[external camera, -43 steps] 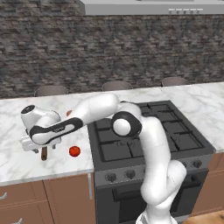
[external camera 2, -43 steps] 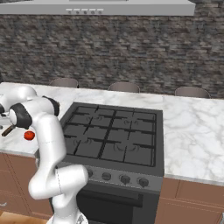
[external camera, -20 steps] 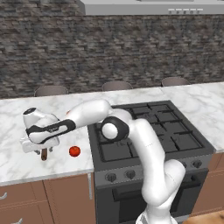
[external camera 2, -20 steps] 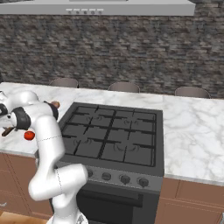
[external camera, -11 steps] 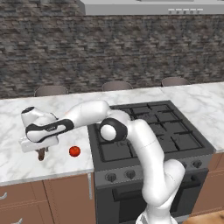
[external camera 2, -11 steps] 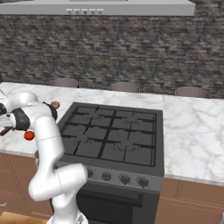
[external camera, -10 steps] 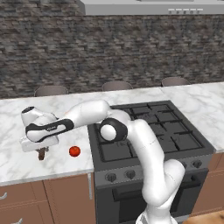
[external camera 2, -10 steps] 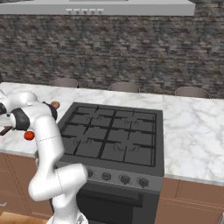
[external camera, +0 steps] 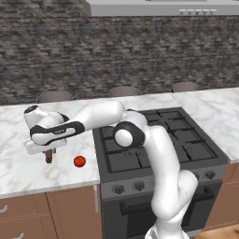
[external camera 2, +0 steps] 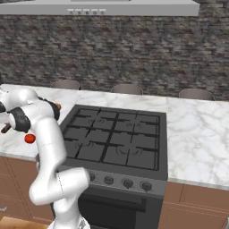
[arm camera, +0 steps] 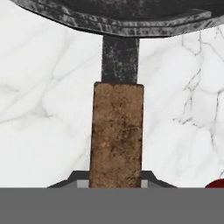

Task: Place the pan on the front right burner on the stove. Then place the tomato and the onion in the pan and turn on the front right burner.

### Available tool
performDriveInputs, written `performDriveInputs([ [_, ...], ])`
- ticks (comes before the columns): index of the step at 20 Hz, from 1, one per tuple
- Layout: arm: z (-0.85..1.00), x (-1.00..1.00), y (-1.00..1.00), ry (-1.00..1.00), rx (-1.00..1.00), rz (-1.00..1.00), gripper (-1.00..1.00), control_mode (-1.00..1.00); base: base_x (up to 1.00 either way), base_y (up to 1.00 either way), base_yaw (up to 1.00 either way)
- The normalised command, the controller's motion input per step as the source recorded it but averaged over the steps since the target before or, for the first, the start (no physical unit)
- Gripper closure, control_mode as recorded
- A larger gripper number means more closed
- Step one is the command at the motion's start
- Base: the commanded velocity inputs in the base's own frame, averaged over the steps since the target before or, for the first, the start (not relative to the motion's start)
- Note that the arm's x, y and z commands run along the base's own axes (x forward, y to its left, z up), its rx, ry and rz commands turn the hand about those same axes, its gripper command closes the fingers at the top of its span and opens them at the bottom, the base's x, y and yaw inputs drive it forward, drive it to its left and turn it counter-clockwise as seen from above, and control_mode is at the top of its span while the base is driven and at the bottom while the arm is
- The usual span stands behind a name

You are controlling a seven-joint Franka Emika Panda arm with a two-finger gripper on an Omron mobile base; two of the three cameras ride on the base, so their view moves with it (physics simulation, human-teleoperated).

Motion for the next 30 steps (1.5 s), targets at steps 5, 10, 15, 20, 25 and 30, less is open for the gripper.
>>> performDriveInputs([
  [5,0.37,-0.02,-0.52,-0.06,0.1,-0.03,1.0,-1.0,0.0,0.0,0.0],
  [10,0.32,-0.04,-0.66,-0.01,0.15,-0.09,1.0,-1.0,0.0,0.0,0.0],
  [15,0.31,-0.07,-0.72,0.0,0.16,-0.13,1.0,-1.0,0.0,0.0,0.0],
  [20,0.28,-0.02,-0.72,0.0,0.13,-0.17,1.0,-1.0,0.0,0.0,0.0],
  [25,0.17,0.0,-0.71,0.0,0.1,-0.2,1.0,-1.0,0.0,0.0,0.0],
  [30,0.09,0.0,-0.66,0.0,0.01,-0.25,1.0,-1.0,0.0,0.0,0.0],
])
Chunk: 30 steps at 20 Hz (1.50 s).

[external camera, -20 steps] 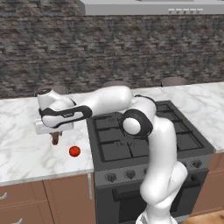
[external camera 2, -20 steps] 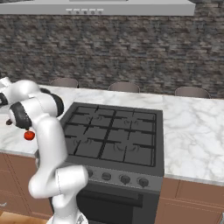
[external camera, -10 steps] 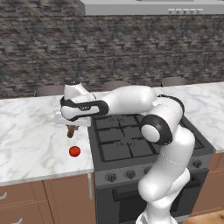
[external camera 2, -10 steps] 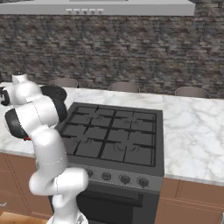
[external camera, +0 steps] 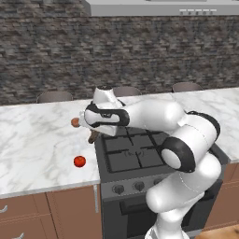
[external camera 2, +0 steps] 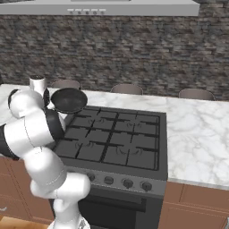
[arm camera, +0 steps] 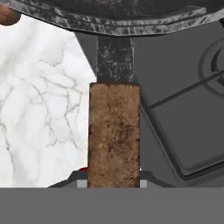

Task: Place the pan on the front right burner on the stove. Then place the tomato and the onion in the pan and turn on the front right burner.

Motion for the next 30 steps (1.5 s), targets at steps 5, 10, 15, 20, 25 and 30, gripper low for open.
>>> performDriveInputs([
  [5,0.07,0.0,-0.64,0.0,0.0,-0.28,1.0,-1.0,0.0,0.0,0.0],
  [10,0.04,0.0,-0.6,0.05,0.0,-0.31,1.0,-1.0,0.0,0.0,0.0],
  [15,0.03,0.0,-0.61,0.12,0.0,-0.32,1.0,-1.0,0.0,0.0,0.0],
  [20,0.01,0.0,-0.62,0.19,0.0,-0.27,1.0,-1.0,0.0,0.0,0.0],
  [25,0.01,0.01,-0.52,0.19,0.0,-0.21,1.0,-1.0,0.0,0.0,0.0],
  [30,0.0,0.0,-0.44,0.12,-0.01,-0.19,1.0,-1.0,0.0,0.0,0.0],
])
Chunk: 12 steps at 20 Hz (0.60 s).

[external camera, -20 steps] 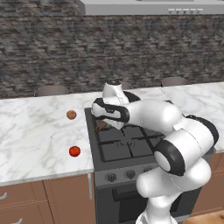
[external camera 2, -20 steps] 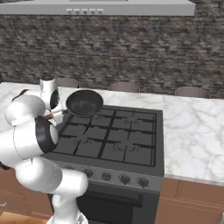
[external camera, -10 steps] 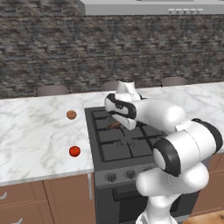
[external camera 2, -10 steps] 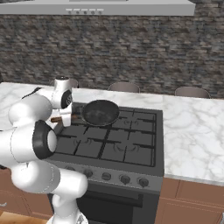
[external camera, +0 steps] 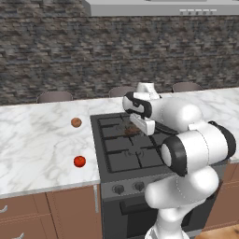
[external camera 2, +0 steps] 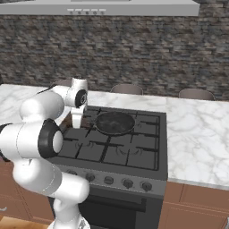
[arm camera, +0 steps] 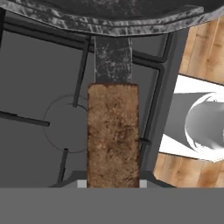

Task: Place the pan on the front right burner on the stove. Then place the tomato and the onion in the pan and turn on the front right burner.

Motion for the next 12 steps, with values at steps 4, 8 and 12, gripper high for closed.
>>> performDriveInputs([
  [4,0.0,0.0,-0.35,0.06,-0.04,-0.19,1.0,-1.0,0.0,0.0,0.0],
  [8,-0.03,0.0,-0.31,0.0,0.0,-0.16,1.0,-1.0,0.0,0.0,0.0],
  [12,-0.13,0.0,-0.26,0.0,0.0,-0.1,1.0,-1.0,0.0,0.0,0.0],
])
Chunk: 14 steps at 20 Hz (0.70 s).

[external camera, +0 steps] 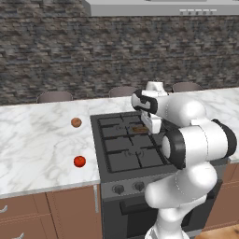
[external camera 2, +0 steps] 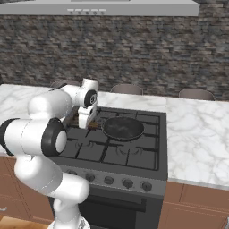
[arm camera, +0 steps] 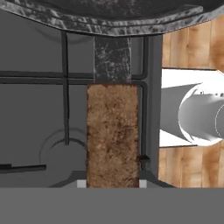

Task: Place the pan on the front right burner on the stove. Then place the tomato and the onion in the pan and turn on the front right burner.

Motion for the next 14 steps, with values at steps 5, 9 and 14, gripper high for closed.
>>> performDriveInputs([
  [5,-0.25,0.0,-0.24,0.0,0.0,-0.05,1.0,-1.0,0.0,0.0,0.0],
  [9,-0.28,0.0,-0.17,0.0,0.0,-0.02,1.0,-1.0,0.0,0.0,0.0],
  [14,-0.17,0.0,-0.07,0.0,0.0,-0.01,1.0,-1.0,0.0,0.0,0.0],
])
